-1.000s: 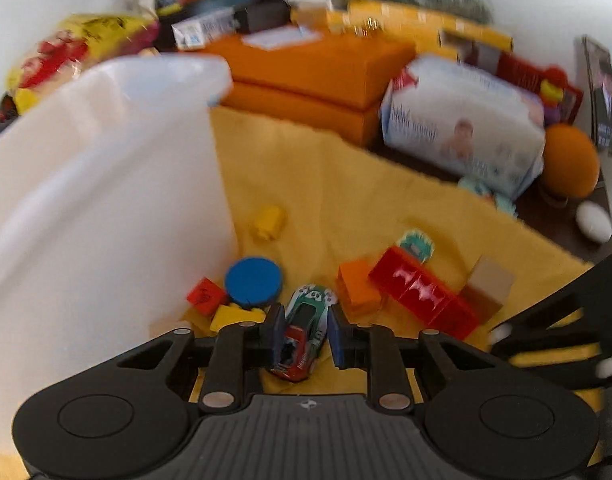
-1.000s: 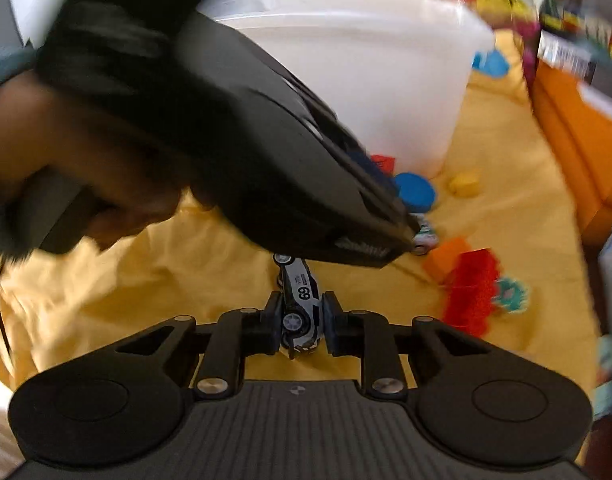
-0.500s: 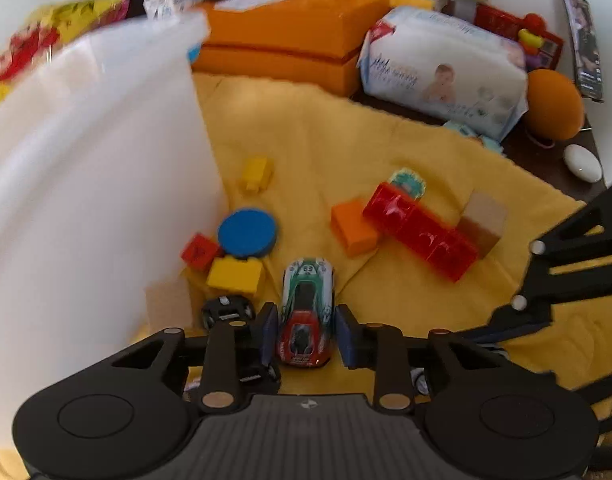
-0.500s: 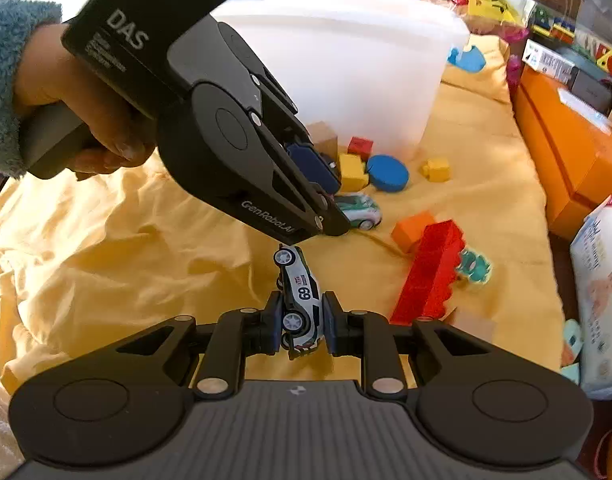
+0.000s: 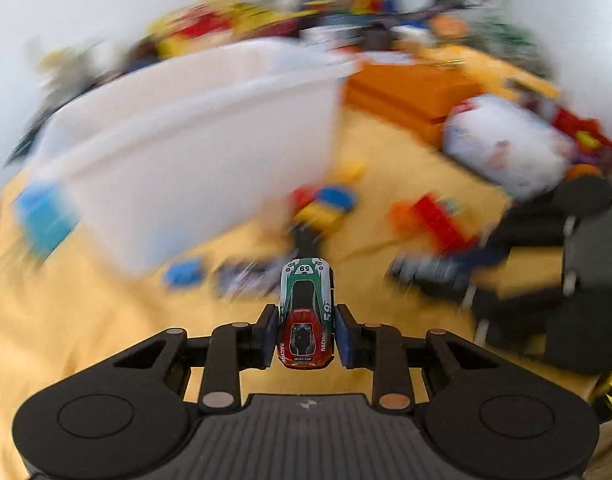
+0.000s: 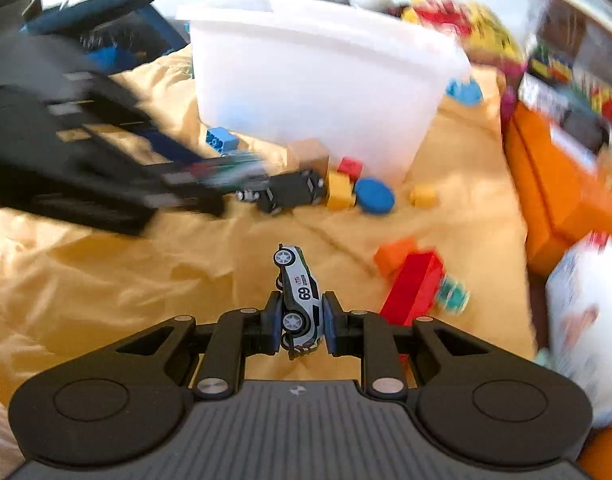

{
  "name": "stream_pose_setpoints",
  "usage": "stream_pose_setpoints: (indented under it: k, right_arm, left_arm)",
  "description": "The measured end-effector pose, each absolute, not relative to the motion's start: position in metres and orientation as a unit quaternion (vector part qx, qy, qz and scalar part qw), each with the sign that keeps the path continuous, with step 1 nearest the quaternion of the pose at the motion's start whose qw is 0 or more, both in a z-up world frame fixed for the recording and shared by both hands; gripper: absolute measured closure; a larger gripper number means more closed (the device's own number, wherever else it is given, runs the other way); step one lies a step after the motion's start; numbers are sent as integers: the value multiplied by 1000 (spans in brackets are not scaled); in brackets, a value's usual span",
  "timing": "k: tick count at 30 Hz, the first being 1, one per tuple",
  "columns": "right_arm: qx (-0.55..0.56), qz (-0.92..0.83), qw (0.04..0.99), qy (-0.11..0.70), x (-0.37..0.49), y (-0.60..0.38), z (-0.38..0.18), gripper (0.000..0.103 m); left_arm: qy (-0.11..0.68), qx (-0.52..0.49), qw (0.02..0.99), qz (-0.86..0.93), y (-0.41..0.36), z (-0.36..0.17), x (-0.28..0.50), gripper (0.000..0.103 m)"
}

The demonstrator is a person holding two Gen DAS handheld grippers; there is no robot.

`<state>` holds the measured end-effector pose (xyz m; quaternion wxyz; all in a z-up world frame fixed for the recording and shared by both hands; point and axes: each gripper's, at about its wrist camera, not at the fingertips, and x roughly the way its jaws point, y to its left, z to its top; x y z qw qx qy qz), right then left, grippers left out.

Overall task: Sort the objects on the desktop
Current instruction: 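Carry both cars over the white bin and open both tools to drop them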

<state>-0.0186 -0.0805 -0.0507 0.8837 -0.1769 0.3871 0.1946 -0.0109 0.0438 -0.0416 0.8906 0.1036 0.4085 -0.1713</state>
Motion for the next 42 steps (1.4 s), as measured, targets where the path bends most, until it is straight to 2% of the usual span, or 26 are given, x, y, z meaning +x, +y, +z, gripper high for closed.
stream_pose_setpoints:
  k: [7,12,14,18,21,27,29,31,34,35,38,42]
  right_arm:
    - [-360,143,860,331,-6,-48,-80,80]
    - [-358,170,856,333,-17,-44,-82,75]
    - [-330,190,858,344,-20,-46,-74,56]
    - [-213,238,864,389,-22,-61,-60,47]
    - [-150,241,873,397,-19,-75,-50,47]
    - [-99,211,875,424,8,-85,-57,51]
    - [-98,204,869,439,12,-84,-67,58]
    - [-104,206,870,436,8,-86,-71,58]
    - [-130,219,865,432,4,-82,-68,70]
    - [-133,218,864,434,4,-82,-67,70]
    - [-125,227,863,433,6,-86,-54,70]
    - [-109,234,884,390,9,-91,-12,70]
  left_arm:
    - [449,75,886,-88,60,-69,-15,70]
    - [440,82,890,-87,51,-75,-19,70]
    - [440,76,890,-88,52,-76,-19,69]
    - [442,59,890,-92,56,-77,-23,65]
    - [439,55,892,-94,57,-78,-28,64]
    - [438,54,892,-98,57,-78,-22,63]
    - [436,55,892,-102,57,-79,-21,64]
    - [435,57,892,-110,58,-79,-21,67]
    - [439,51,888,-127,60,-76,-21,70]
    - [439,43,887,-136,61,-71,-21,70]
    - [403,34,900,-161,60,-40,-25,70]
    - [320,26,931,-176,65,25,-16,70]
